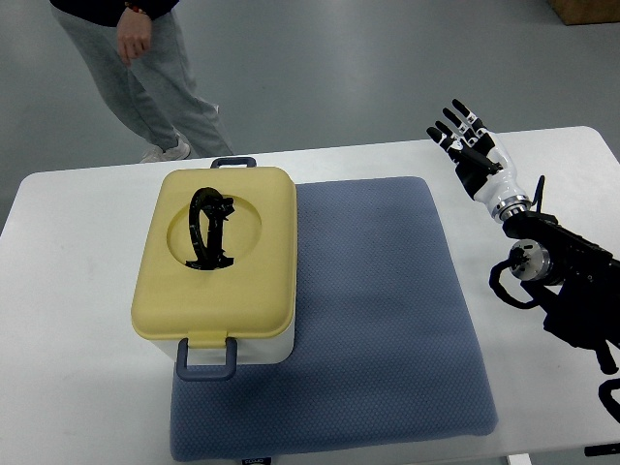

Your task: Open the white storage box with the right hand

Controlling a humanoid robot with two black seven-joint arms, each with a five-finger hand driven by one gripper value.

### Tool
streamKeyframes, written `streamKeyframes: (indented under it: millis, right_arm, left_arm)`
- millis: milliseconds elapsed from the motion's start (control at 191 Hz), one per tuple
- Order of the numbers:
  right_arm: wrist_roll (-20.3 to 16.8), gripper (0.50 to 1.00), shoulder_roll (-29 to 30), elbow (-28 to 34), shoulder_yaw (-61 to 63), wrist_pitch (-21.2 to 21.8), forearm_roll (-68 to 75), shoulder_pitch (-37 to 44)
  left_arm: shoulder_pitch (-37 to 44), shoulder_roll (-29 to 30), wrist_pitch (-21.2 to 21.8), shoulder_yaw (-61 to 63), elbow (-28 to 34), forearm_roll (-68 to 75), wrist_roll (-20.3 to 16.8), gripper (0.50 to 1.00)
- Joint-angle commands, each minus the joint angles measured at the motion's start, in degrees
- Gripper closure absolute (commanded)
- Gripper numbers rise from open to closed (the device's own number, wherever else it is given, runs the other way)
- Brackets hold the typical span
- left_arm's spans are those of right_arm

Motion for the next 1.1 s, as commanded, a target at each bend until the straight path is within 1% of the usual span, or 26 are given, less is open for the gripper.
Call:
streamKeyframes:
  millis: [0, 1096]
  right_arm:
    - [0.0, 0.576, 0.0, 0.0, 0.0, 0.0, 0.0, 0.0]
    - [0.0, 0.574, -0.6, 0.1, -0.2, 0.0, 0.0, 0.8]
  left_arm:
    - [0.0, 0.0, 0.0, 0.0, 0.0, 0.0, 0.0, 0.500]
    - [0.4, 0.0, 0.5, -0.3, -0.1, -0.1, 0.0, 0.500]
